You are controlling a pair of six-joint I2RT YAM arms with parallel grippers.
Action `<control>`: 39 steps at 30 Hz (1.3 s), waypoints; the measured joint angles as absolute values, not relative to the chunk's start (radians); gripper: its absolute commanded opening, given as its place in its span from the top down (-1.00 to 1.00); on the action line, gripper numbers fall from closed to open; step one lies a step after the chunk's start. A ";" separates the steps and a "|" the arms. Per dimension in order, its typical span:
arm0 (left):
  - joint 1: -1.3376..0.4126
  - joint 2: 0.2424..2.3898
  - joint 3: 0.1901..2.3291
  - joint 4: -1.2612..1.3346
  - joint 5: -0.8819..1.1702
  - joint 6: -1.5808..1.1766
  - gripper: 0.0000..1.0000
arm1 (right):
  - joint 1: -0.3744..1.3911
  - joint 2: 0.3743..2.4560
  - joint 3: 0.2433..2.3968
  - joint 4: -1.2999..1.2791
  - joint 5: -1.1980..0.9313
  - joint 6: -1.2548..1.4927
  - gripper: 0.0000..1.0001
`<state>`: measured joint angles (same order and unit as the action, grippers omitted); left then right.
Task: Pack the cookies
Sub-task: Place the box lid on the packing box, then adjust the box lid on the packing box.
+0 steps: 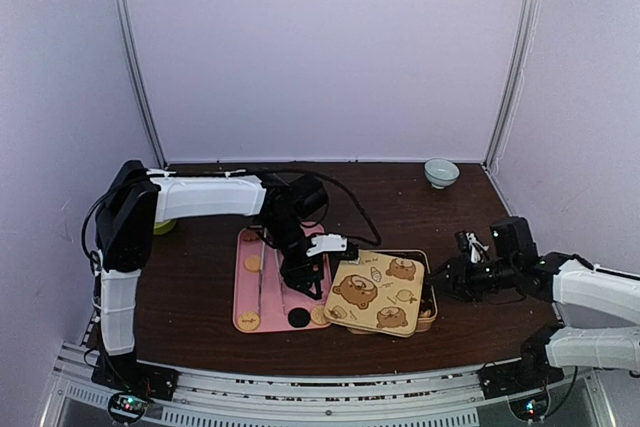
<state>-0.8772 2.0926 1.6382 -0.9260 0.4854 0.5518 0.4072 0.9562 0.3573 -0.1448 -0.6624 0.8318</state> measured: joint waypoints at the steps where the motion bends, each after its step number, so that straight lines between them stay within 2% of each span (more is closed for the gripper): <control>1: -0.877 2.093 1.644 -0.926 0.488 0.552 -0.24 | 0.407 0.929 0.374 -0.185 -0.641 0.808 -0.14; 4: -0.878 2.093 1.656 -0.921 0.501 0.552 -0.20 | 0.407 0.854 0.416 -0.271 -0.595 0.762 -0.26; 8: -0.879 2.093 1.661 -0.916 0.529 0.553 -0.02 | 0.407 0.815 0.465 -0.372 -0.540 0.688 -0.32; 20: -0.885 2.105 1.665 -0.917 0.579 0.554 0.29 | 0.479 0.923 0.466 -0.408 -0.490 0.657 -0.35; 24: -0.890 2.125 1.693 -0.918 0.583 0.549 0.40 | 0.525 0.978 0.466 -0.355 -0.485 0.667 -0.31; 29: -0.898 2.162 1.747 -0.921 0.585 0.532 0.48 | 0.563 1.047 0.467 -0.316 -0.465 0.680 -0.11; 33: -0.905 2.179 1.779 -0.928 0.580 0.518 0.50 | 0.572 1.094 0.473 -0.303 -0.451 0.678 0.03; 39: -0.907 2.179 1.799 -0.963 0.568 0.517 0.21 | 0.572 1.128 0.525 -0.335 -0.414 0.641 0.19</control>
